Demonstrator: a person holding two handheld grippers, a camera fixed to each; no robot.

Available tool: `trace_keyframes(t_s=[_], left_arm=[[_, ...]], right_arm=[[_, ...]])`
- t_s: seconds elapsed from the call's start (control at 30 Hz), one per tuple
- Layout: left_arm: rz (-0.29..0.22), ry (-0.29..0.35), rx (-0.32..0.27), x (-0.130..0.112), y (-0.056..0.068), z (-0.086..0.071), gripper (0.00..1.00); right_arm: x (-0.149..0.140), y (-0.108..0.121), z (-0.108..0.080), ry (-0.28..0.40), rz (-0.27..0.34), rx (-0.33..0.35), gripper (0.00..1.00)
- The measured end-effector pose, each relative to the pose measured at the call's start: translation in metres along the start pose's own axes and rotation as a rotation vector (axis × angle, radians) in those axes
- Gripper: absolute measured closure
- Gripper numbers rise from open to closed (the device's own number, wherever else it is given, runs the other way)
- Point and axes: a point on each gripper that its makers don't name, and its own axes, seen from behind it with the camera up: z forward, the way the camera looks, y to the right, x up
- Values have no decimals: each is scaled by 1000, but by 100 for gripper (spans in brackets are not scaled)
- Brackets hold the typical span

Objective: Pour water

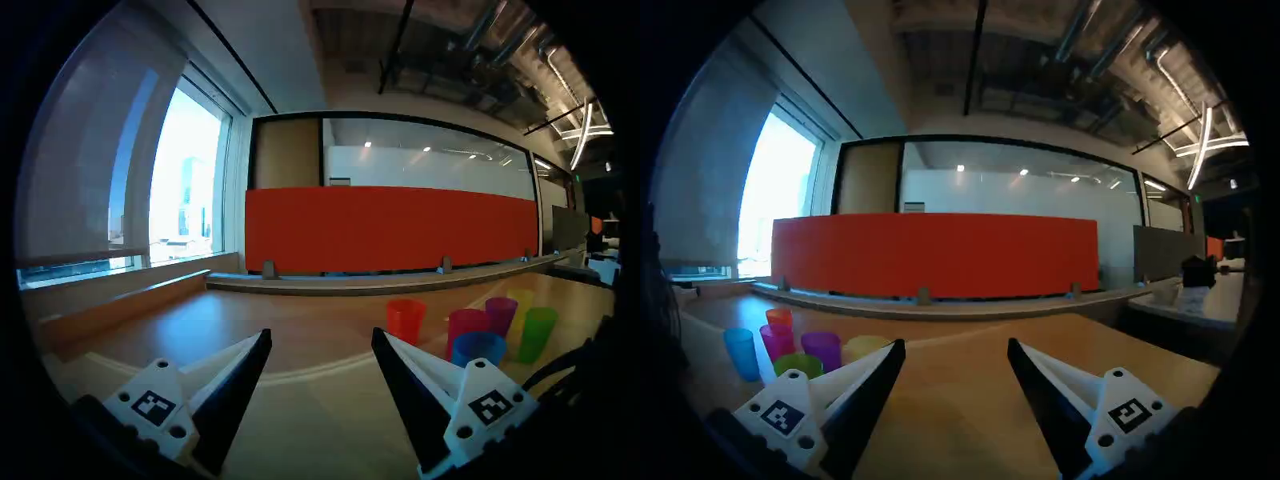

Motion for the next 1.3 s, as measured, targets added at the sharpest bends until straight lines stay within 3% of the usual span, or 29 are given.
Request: trace_keyframes(t_s=[0.3, 1.3], left_arm=[[0, 0, 0, 0, 0, 0, 7], [0, 0, 0, 0, 0, 0, 7]], right_arm=[[-7, 0, 3, -10, 22, 1, 1], [-18, -4, 5, -51, 6, 3, 1]])
